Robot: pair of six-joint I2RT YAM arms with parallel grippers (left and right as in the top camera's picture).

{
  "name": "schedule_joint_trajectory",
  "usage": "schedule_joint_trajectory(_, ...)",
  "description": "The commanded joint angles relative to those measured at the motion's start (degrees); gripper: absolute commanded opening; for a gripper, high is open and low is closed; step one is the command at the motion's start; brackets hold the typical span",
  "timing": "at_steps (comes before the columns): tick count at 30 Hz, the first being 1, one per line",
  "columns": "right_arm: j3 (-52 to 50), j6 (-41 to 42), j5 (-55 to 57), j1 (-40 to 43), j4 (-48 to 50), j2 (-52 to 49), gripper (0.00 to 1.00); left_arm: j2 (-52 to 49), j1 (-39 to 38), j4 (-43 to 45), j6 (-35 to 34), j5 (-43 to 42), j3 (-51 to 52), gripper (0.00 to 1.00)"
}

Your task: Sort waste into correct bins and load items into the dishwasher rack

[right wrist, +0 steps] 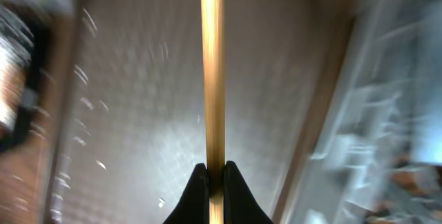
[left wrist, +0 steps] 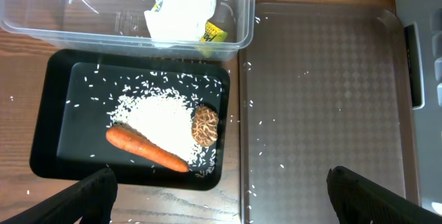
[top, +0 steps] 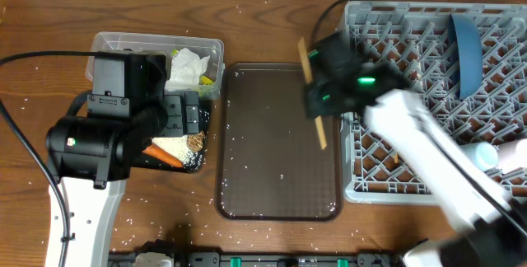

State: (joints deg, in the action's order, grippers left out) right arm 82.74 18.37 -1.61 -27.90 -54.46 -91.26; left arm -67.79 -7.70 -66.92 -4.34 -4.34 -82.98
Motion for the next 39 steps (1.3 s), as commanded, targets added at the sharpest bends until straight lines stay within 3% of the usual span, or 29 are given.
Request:
schedule_joint_trajectory(1,0.85,-1.81,5.73,6.05,-2.78,6.36,0.01,-0.26,-0.09,-0.13,-0.26,-0.2,-0.5,0.98)
schedule_joint_trajectory(6,0.83,-4.96,14.38,18.16,-7.72,9.73,0.01,-0.26,-0.09,-0.11,-0.26,-0.17,-0.5,0.98)
schedule_joint_trajectory(11,0.0,-8.39,10.99,28.57,-8.28,7.26,0.01,-0.26,-0.09,-0.13,-0.28,-0.2,-0.5,0.98)
schedule_joint_trajectory(23,-1.77,-11.41,13.38,29.75,-5.99,-6.14,0.01,-0.26,-0.09,-0.13,-0.26,-0.17,-0.5,0.98)
schedule_joint_trajectory(24,-1.73,-11.41,13.4,29.75,-5.79,-6.16,0.07,-0.26,-0.09,-0.13,-0.28,-0.2,-0.5,0.98)
schedule_joint_trajectory(25,-1.6,-11.41,12.96,29.75,-5.75,-6.05,0.23,-0.26,-0.09,-0.13,-0.28,-0.2,-0.5,0.98)
schedule_joint_trajectory(26,-1.2,-11.69,11.65,29.75,-6.03,-5.66,0.45,-0.26,-0.09,-0.11,-0.26,-0.2,-0.5,0.98)
schedule_joint_trajectory(27,-0.79,-12.72,10.05,29.73,-6.36,-5.27,0.52,-0.26,-0.09,-0.13,-0.26,-0.2,-0.5,0.98)
schedule_joint_trajectory(34,0.96,-14.82,3.76,28.92,-10.1,3.15,0.58,-0.26,-0.09,-0.13,-0.28,-0.17,-0.5,0.98)
schedule_joint_trajectory(39,0.96,-14.82,-9.07,26.56,-10.21,13.49,0.59,-0.26,-0.09,-0.13,-0.28,-0.2,-0.5,0.98)
